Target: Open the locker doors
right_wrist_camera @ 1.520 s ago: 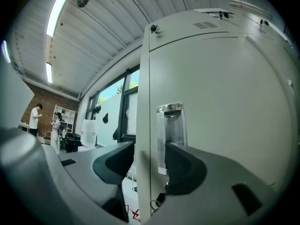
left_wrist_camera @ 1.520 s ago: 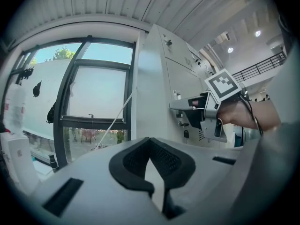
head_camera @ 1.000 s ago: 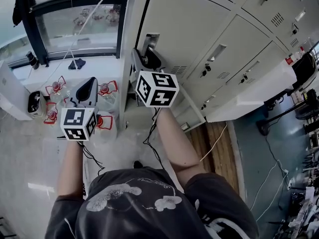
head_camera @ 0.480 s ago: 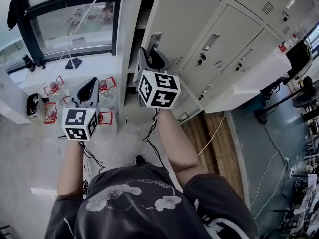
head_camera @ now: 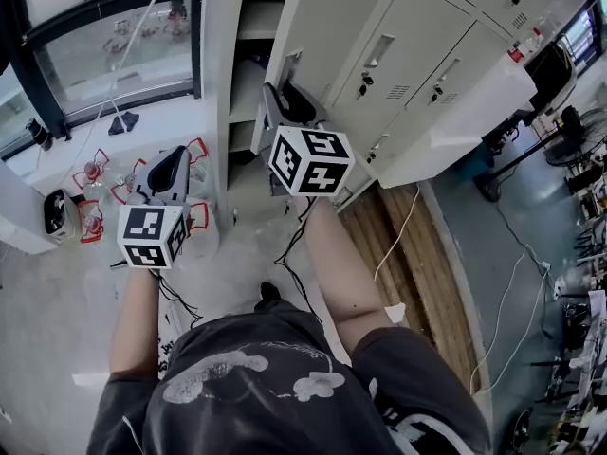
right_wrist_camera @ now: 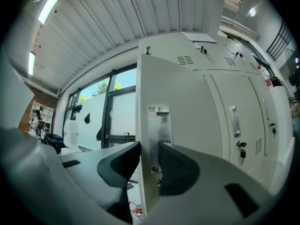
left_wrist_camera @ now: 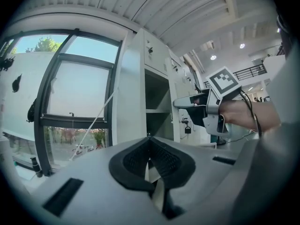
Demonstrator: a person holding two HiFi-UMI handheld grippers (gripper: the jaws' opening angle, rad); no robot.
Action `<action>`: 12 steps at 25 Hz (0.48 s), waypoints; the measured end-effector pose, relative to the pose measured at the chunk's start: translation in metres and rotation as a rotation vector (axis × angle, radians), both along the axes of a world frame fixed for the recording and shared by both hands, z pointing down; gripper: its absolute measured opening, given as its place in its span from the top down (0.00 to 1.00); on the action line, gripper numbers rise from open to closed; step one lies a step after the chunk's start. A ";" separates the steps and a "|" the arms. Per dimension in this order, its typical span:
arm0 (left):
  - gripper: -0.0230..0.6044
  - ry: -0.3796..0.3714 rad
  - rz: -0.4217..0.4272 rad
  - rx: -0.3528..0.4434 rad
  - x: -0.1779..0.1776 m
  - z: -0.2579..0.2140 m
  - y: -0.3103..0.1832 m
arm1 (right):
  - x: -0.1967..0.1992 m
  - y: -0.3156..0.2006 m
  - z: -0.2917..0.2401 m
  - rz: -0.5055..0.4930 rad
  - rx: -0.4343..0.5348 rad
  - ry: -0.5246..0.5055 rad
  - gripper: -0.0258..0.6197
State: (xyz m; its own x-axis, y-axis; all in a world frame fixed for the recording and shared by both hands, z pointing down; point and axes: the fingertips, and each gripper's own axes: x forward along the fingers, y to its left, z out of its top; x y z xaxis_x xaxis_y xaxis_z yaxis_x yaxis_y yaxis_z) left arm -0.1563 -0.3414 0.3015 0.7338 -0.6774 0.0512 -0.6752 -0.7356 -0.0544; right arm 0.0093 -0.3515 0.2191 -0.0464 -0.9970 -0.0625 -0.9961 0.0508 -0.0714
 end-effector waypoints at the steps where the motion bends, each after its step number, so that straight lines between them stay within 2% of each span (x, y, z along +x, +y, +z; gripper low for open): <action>1: 0.95 0.000 0.008 0.000 0.001 0.000 0.002 | 0.001 0.003 0.000 0.003 -0.001 0.002 0.74; 12: 0.95 0.011 0.092 0.003 0.005 0.003 0.017 | 0.010 0.035 -0.002 0.134 0.027 0.099 0.72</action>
